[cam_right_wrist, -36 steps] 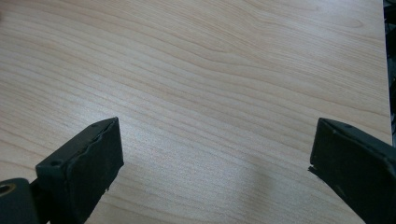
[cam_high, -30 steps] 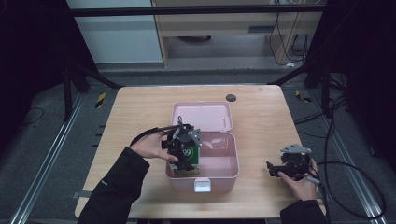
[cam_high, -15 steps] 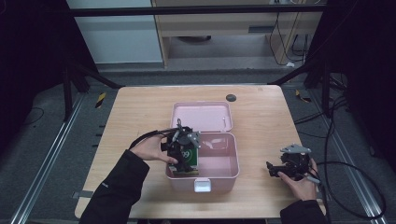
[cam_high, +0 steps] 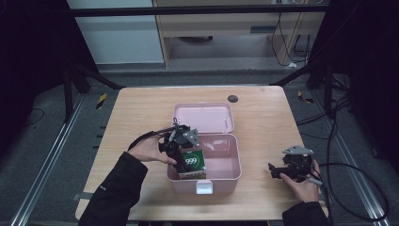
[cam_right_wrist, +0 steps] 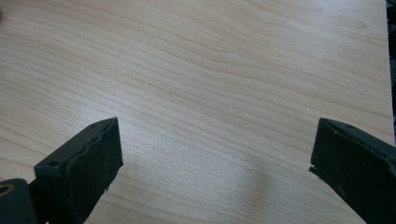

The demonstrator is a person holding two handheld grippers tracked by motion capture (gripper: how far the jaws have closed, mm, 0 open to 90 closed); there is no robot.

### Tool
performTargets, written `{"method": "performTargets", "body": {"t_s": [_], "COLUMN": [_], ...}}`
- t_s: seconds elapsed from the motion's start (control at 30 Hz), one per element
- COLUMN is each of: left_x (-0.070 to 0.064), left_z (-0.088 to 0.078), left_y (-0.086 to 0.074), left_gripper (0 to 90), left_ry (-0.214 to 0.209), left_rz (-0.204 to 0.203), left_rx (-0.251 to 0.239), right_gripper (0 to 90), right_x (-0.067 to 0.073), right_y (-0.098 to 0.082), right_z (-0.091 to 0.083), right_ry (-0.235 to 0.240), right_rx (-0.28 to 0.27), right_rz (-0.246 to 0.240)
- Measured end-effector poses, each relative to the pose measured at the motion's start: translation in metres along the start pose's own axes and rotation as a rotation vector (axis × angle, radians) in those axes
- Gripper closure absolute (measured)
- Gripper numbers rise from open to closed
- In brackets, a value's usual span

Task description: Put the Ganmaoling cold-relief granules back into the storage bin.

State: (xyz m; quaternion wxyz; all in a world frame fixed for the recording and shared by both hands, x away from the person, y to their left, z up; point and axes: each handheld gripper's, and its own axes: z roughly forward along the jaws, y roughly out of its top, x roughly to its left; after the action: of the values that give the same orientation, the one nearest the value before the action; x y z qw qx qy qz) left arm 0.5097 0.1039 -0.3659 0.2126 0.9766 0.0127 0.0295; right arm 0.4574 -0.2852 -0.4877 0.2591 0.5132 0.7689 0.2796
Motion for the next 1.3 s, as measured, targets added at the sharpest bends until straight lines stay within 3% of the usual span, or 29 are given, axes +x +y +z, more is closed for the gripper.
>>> {"method": "performTargets", "body": {"t_s": [0.3,0.4,0.43,0.47,0.6,0.67,0.77,0.83,0.9,0.93,1.0,1.03,1.1,1.13,1.17,1.23,1.3], "left_x": [-0.006,-0.009,-0.009,-0.011,-0.013,-0.014,-0.016,-0.02,-0.021,-0.024,-0.025,-0.029,-0.03,-0.032,-0.032,-0.035,-0.035], "left_z": [-0.033,-0.054,-0.054,-0.063,-0.073,-0.081,-0.084,-0.088,-0.09,-0.092,-0.092,-0.09,-0.088,-0.081,-0.081,-0.07,-0.065], "left_y": [-0.005,-0.012,-0.012,-0.018,-0.03,-0.046,-0.057,-0.075,-0.081,-0.093,-0.098,-0.111,-0.116,-0.128,-0.128,-0.145,-0.15], "left_gripper": [14.9,17.4,18.4,19.4,22.9,24.7,26.1,26.5,27.9,28.8,30.4,31.8,33.7,34.6,34.9,36.6,38.0], "left_ry": [0.065,0.107,0.107,0.125,0.154,0.171,0.181,0.195,0.198,0.21,0.213,0.221,0.224,0.24,0.24,0.255,0.256], "left_rz": [-0.02,-0.052,-0.052,-0.074,-0.11,-0.142,-0.169,-0.208,-0.222,-0.252,-0.262,-0.302,-0.32,-0.351,-0.351,-0.416,-0.437], "left_rx": [-0.052,-0.087,-0.087,-0.106,-0.119,-0.12,-0.119,-0.132,-0.135,-0.15,-0.152,-0.164,-0.162,-0.152,-0.152,-0.168,-0.177], "right_gripper": [2.4,2.6,2.6,2.6,2.6,2.7,2.7,2.8,2.9,3.2,3.6,3.6,3.7,4.1,4.1,4.6,4.7], "right_x": [0.0,-0.001,-0.001,-0.001,-0.001,-0.001,-0.001,-0.001,-0.001,-0.001,-0.001,0.0,0.0,0.0,0.0,0.0,0.0], "right_y": [0.0,0.0,0.0,0.0,0.0,0.0,0.0,0.0,0.0,0.0,-0.001,-0.001,-0.001,-0.001,-0.001,-0.001,-0.001], "right_z": [0.0,-0.001,-0.001,-0.001,-0.002,-0.002,-0.003,-0.003,-0.003,-0.003,-0.003,-0.003,-0.003,-0.003,-0.003,-0.003,-0.003], "right_ry": [-0.002,-0.004,-0.004,-0.003,-0.005,-0.006,-0.006,-0.008,-0.008,-0.008,-0.011,-0.011,-0.011,-0.01,-0.01,-0.011,-0.009], "right_rx": [0.001,-0.003,-0.003,-0.006,-0.005,-0.009,-0.012,-0.011,-0.01,-0.011,-0.015,-0.014,-0.013,-0.01,-0.01,-0.015,-0.014], "right_rz": [0.006,0.006,0.006,0.007,0.008,0.01,0.012,0.008,0.01,0.012,0.005,0.009,0.007,0.006,0.006,0.005,0.006]}}
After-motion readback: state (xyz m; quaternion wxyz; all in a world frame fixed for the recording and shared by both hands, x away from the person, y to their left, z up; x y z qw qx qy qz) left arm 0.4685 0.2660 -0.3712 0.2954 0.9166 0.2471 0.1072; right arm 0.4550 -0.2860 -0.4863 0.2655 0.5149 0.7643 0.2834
